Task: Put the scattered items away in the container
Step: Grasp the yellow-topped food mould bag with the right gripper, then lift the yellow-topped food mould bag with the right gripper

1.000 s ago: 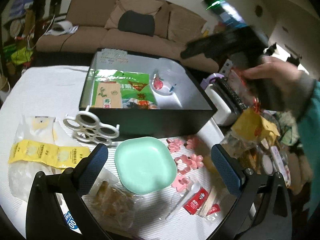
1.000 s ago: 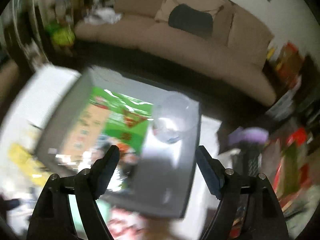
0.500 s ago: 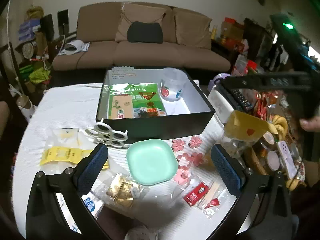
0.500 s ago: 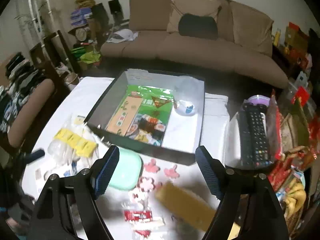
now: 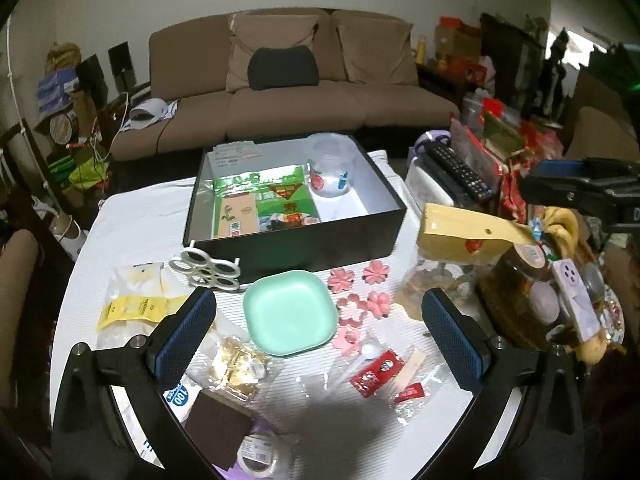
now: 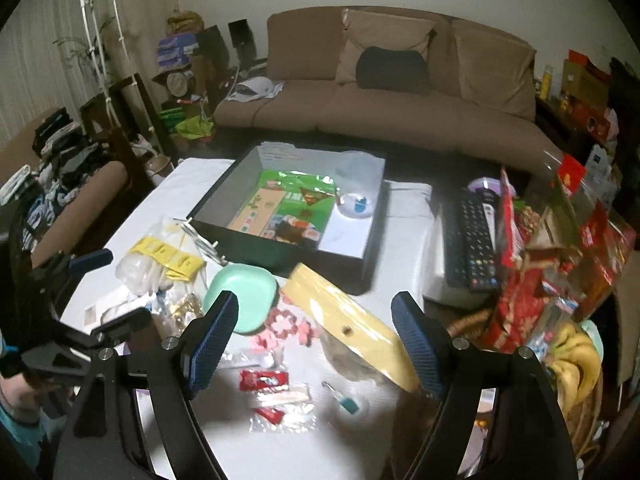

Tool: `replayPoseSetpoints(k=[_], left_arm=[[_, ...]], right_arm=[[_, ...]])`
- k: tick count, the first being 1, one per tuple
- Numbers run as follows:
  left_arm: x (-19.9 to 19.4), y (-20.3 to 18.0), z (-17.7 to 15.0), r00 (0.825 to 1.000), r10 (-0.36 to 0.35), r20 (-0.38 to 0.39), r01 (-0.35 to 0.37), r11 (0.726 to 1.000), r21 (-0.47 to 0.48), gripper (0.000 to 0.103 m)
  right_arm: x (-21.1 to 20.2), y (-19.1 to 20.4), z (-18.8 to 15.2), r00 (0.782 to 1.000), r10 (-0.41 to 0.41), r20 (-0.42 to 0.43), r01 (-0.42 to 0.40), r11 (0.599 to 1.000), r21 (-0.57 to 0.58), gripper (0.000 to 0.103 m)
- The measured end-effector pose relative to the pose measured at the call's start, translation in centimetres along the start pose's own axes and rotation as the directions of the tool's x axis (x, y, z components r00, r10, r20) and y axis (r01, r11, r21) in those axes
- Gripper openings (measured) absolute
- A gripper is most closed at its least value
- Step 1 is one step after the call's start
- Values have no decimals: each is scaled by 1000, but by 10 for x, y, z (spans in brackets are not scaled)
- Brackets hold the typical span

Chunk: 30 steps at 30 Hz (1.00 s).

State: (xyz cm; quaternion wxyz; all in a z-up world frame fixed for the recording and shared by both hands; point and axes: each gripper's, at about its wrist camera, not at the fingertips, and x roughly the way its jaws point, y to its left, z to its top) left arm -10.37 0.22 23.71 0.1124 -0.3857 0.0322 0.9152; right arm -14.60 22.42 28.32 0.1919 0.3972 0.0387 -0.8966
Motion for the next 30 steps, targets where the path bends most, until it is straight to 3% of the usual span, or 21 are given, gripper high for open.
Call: replayPoseSetpoints(k=[3, 6, 9, 13, 17, 24, 26, 28, 30], left_arm=[[3, -10, 1, 995, -99, 16, 98, 995, 30, 103], [10, -17, -1, 975, -219, 42, 212, 969, 125, 103], [27, -28, -4, 970, -244, 13, 237, 950, 202, 103], [60, -46, 0, 956, -291, -42, 292, 928, 230, 103], [89, -61, 8, 939, -341, -48, 342, 911, 231, 101], [128, -72, 14, 930, -364, -53, 365, 893, 264, 99], [135, -75, 13, 923, -381, -54, 381, 883, 273, 99], [141, -78, 13, 912, -406, -63, 407, 872, 273, 99], [148, -83, 14, 897, -436, -79, 440, 859, 263, 97]], right_arm=[[-11, -20, -16, 1000, 7, 17, -7, 1000, 16, 82], [-19, -42, -31, 999, 15, 38, -16, 999, 29, 82], [-23, -65, -48, 998, 32, 54, -35, 998, 48, 83], [-5, -89, -67, 996, 82, 46, -86, 992, 96, 83], [20, -92, -78, 991, 127, 47, -130, 988, 78, 83], [72, -94, -86, 984, 175, 18, -176, 982, 67, 82], [83, -95, -85, 981, 195, 18, -196, 978, 73, 69], [94, -93, -83, 975, 220, 9, -220, 972, 76, 42], [99, -91, -83, 972, 233, 16, -233, 970, 74, 37]])
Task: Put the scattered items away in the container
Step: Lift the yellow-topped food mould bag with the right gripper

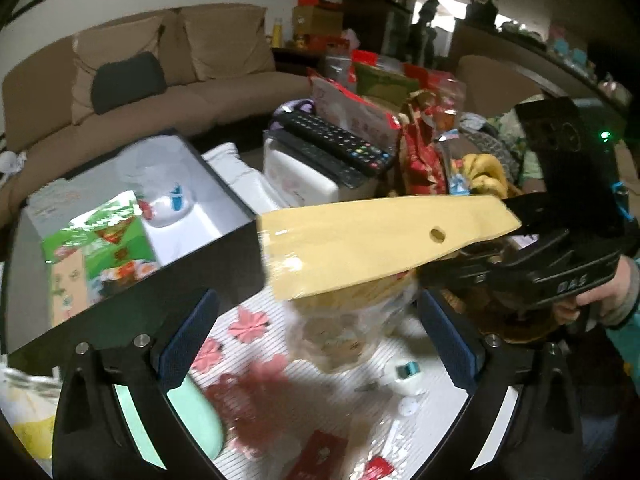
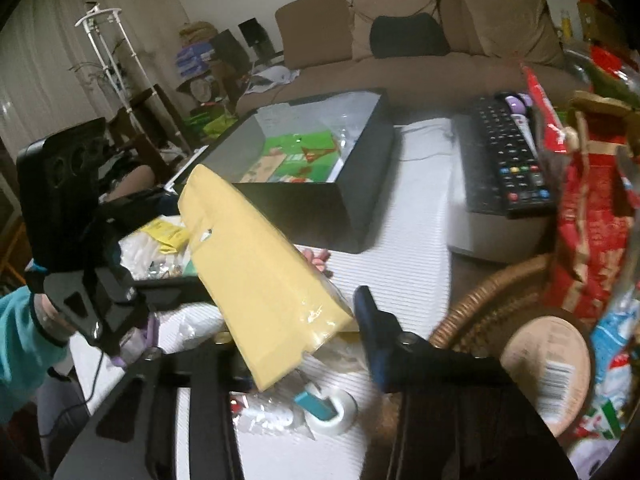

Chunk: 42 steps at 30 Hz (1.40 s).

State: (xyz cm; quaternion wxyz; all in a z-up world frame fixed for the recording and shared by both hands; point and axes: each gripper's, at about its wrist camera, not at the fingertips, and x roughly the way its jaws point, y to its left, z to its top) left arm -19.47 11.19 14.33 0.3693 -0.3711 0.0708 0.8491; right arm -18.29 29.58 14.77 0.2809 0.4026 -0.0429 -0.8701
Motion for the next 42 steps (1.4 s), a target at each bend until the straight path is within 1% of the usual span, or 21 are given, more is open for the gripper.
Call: replayPoseSetpoints(k=[1, 3, 5, 7, 9, 10, 12, 14, 15, 17, 20, 21, 22, 23, 24, 25, 26, 29, 33, 39, 42], left_arm=[[4, 0, 1, 1000, -22, -5, 22, 1000, -11, 76], [11, 4, 4, 998, -49, -25, 48, 998, -52, 45], [12, 8, 4, 997, -77, -18, 74, 993, -96, 40], [8, 11, 3, 996, -93, -8, 91, 988, -126, 29], [0, 10, 5, 995, -101, 4, 100, 986, -130, 28], [-7, 8, 8, 994, -106, 14, 107, 987, -123, 23], [-23, 0, 19, 994, -106, 38, 109, 989, -98, 22], [-46, -11, 36, 988, -127, 83, 133, 989, -60, 22], [-59, -17, 46, 985, -130, 109, 135, 990, -38, 22], [-80, -26, 66, 986, -98, 137, 101, 995, -13, 17], [-98, -22, 80, 987, -58, 148, 61, 998, -14, 21], [-100, -18, 78, 988, -41, 148, 45, 999, -28, 28], [-99, -11, 72, 990, -33, 140, 40, 998, -49, 45], [-96, -4, 62, 991, -22, 132, 32, 997, -73, 56], [-92, 2, 51, 992, -7, 128, 19, 995, -95, 75], [-85, 9, 38, 993, 10, 116, 5, 992, -123, 78], [-75, 18, 23, 996, 21, 92, -6, 986, -164, 78], [-47, 40, -13, 1000, 6, 21, 0, 962, -271, 78], [-22, 52, -42, 1000, 24, -16, -28, 946, -323, 78], [0, 72, -39, 1000, -6, 11, 10, 910, -415, 79], [12, 81, -37, 1000, -7, 11, 11, 902, -431, 79]], right_arm=[[0, 1, 0, 1000, 2, 5, -2, 1000, -1, 33], [-3, 2, 0, 1000, 3, 19, -2, 1000, -2, 27], [-6, 3, 0, 999, -14, 31, 14, 1000, 0, 25], [-11, 4, 0, 999, -18, 45, 18, 1000, 5, 21], [-17, 8, 4, 998, -20, 59, 19, 1000, 4, 20], [-20, 11, 7, 998, -16, 69, 16, 1000, -1, 19], [-32, 24, 16, 995, -14, 97, 17, 1000, -26, 19], [-46, 41, 31, 989, 4, 146, 5, 998, -58, 11], [-53, 50, 40, 986, 5, 166, 8, 997, -74, 10], [-62, 63, 57, 982, -8, 186, 26, 995, -92, 7], [-68, 72, 82, 983, -75, 168, 91, 992, -92, 7], [-71, 70, 83, 980, -92, 176, 108, 991, -81, 8], [-75, 65, 80, 979, -88, 183, 100, 993, -60, 10], [-76, 58, 73, 980, -88, 179, 96, 995, -37, 17], [-74, 52, 68, 980, -99, 175, 104, 994, -20, 41], [-70, 43, 57, 979, -118, 165, 119, 993, 6, 70], [-63, 33, 46, 981, -129, 144, 126, 992, 32, 78], [-36, 6, 21, 990, -129, 53, 125, 989, 80, 80], [-2, 1, 12, 982, -186, -11, 186, 983, 0, 80], [55, 7, 8, 966, -249, -76, 236, 961, -144, 80], [82, 10, 1, 953, -282, -109, 258, 947, -192, 81]])
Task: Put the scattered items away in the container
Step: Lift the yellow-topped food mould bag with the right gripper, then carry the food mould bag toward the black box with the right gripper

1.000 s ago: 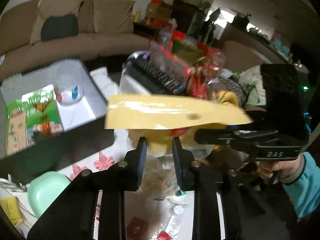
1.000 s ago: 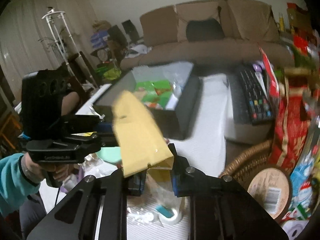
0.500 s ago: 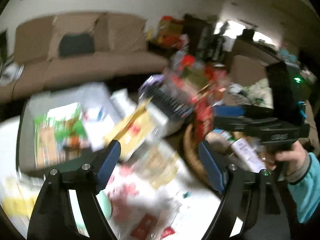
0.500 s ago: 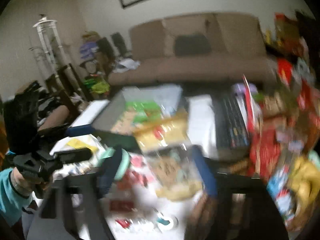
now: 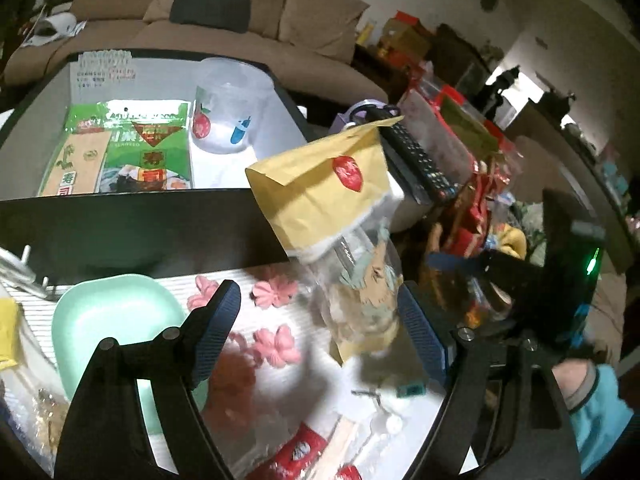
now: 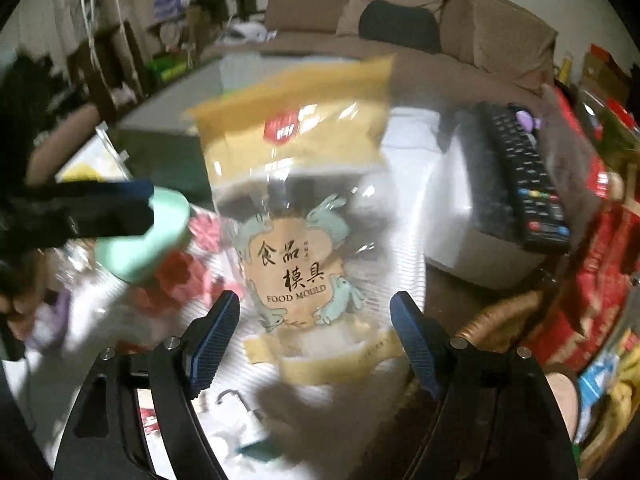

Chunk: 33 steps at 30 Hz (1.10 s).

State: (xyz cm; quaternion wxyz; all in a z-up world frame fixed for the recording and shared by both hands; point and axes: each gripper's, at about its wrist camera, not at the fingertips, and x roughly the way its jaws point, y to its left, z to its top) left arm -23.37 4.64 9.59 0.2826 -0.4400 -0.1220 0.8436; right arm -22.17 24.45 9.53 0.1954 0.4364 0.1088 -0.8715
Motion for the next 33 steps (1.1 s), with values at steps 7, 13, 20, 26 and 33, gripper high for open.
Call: replayPoseSetpoints(k=[7, 13, 20, 26, 33], left_arm=[[9, 9, -1, 999, -48, -4, 48, 998, -43, 79], [7, 28, -8, 999, -46, -10, 46, 996, -73, 79], [0, 29, -13, 998, -63, -4, 62, 995, -83, 79], [-29, 22, -12, 996, -82, 28, 84, 995, -50, 79], [-56, 19, 12, 996, -50, 67, 52, 998, -27, 85]], right_arm=[[38, 14, 7, 998, -50, -25, 49, 998, -38, 85], [48, 16, 8, 998, -55, -7, 55, 998, -29, 64], [39, 21, 9, 998, -63, 3, 63, 997, -51, 40], [1, 17, 11, 999, -24, 44, 25, 1000, -13, 36], [-24, 14, 43, 999, 52, 8, -52, 998, 32, 17]])
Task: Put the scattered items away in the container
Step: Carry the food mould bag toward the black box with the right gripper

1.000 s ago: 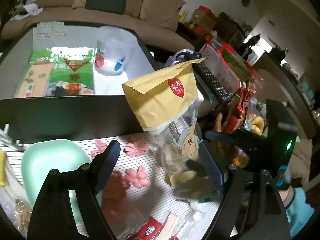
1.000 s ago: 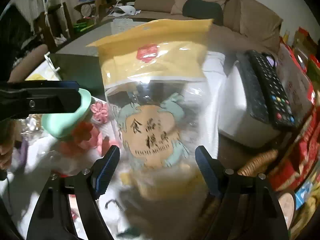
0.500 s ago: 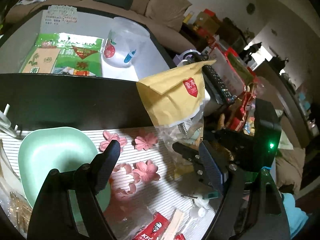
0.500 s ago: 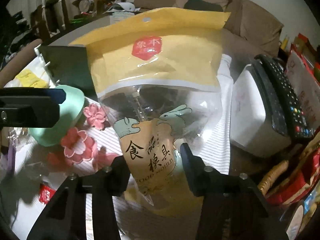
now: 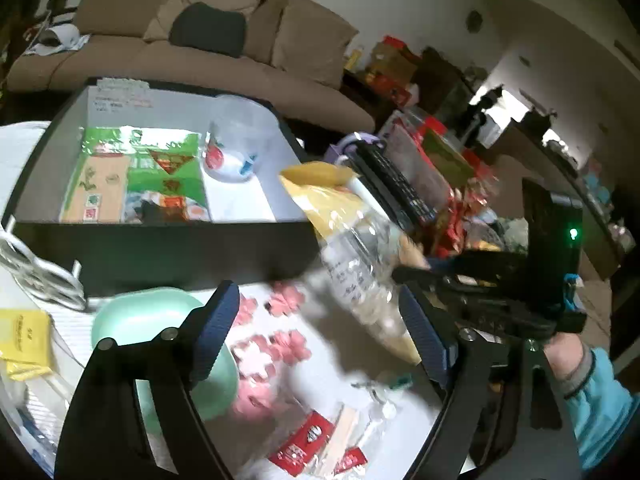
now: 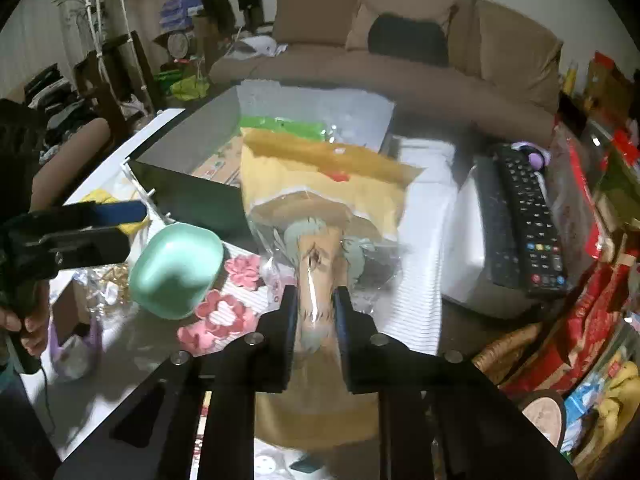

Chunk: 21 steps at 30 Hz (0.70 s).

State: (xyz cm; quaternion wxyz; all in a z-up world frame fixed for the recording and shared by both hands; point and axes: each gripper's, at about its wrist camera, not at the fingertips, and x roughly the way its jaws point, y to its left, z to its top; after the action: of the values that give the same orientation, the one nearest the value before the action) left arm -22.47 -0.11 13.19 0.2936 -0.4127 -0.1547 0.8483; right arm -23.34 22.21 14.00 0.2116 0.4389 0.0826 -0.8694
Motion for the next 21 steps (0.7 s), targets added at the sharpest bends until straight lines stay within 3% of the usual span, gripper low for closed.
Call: replayPoseSetpoints(k=[2, 5, 8, 11, 12, 13, 15, 17, 18, 19, 21], left_arm=[[20, 4, 5, 999, -20, -41, 18, 998, -59, 85], [57, 6, 5, 994, 36, -102, -45, 995, -91, 85], [77, 2, 0, 990, 51, -128, -63, 994, -87, 84], [90, -6, -1, 989, 63, -137, -71, 996, -53, 85], [94, -7, -1, 987, 76, -139, -83, 995, -49, 85], [98, -7, -2, 986, 85, -142, -92, 995, -45, 85], [106, -7, -4, 984, 92, -153, -100, 994, -47, 85], [111, -6, -4, 986, 80, -147, -89, 994, -57, 84], [113, -5, -5, 987, 78, -139, -87, 994, -60, 78], [115, -5, -6, 988, 70, -141, -80, 995, -63, 55], [121, -8, -6, 986, 57, -158, -67, 996, -56, 38]], right_arm=[[10, -2, -1, 999, 29, -28, -28, 999, 44, 12], [21, -3, -6, 996, 88, -20, -84, 987, 138, 11], [18, -5, -7, 998, 66, -12, -63, 982, 179, 12], [7, -3, -11, 1000, -15, -10, 16, 991, 134, 17], [2, -4, -12, 999, -49, -1, 49, 992, 120, 29], [-1, -7, -14, 998, -70, 2, 69, 991, 118, 54], [4, -17, -18, 998, -51, -32, 55, 989, 140, 82], [19, -22, -24, 996, -4, -85, 17, 988, 154, 82], [28, -19, -27, 994, 5, -111, 10, 990, 137, 82], [35, -16, -30, 992, 2, -128, 13, 993, 116, 82], [48, -9, -34, 988, -9, -153, 23, 995, 95, 82]])
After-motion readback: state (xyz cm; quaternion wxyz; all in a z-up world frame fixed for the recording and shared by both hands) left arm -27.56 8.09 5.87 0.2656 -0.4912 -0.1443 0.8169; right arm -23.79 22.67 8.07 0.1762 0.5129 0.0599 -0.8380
